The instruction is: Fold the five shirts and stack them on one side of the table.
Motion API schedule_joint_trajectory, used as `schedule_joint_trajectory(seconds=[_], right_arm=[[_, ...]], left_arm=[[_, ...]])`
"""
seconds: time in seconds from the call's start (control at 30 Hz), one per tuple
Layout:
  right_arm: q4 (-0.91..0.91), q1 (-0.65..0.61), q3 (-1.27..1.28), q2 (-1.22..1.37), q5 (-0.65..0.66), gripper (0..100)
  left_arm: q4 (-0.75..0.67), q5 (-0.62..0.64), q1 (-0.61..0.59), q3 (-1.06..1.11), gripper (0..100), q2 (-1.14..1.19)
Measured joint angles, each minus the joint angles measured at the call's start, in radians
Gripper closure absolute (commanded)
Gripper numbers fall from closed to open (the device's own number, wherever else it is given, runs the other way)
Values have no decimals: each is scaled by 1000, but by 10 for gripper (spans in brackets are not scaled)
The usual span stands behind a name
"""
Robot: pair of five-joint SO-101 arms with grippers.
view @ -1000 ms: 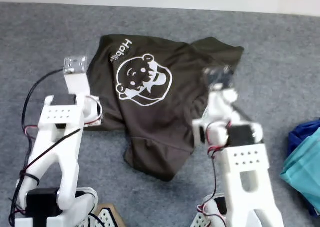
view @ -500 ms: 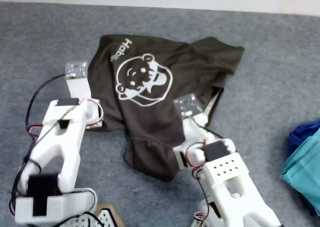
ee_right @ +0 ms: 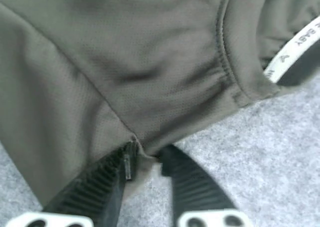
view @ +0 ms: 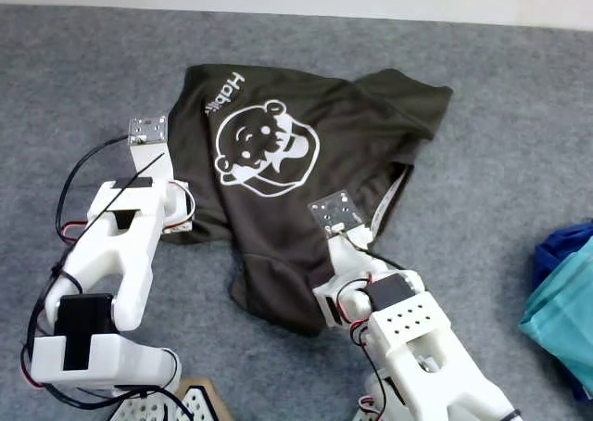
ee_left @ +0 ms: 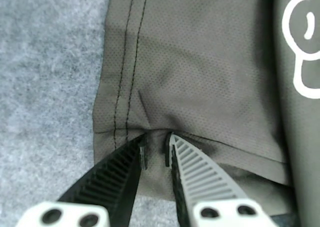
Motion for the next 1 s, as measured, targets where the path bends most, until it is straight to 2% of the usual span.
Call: schedule_joint_trajectory(seconds=[0.13,0.27,0.5,0.7,1.0], right_arm=[[0,49,0,-3,46,991],[9,203,-8,-6,72,991],[133,456,-163,-6,210,991],[235,565,-273,-6,316,991],[247,715,-324,-6,471,991]], left_arm=[[0,0,0,0,902,0],[0,0,0,0,902,0],[0,0,0,0,902,0],[0,0,0,0,902,0],[0,0,0,0,902,0]])
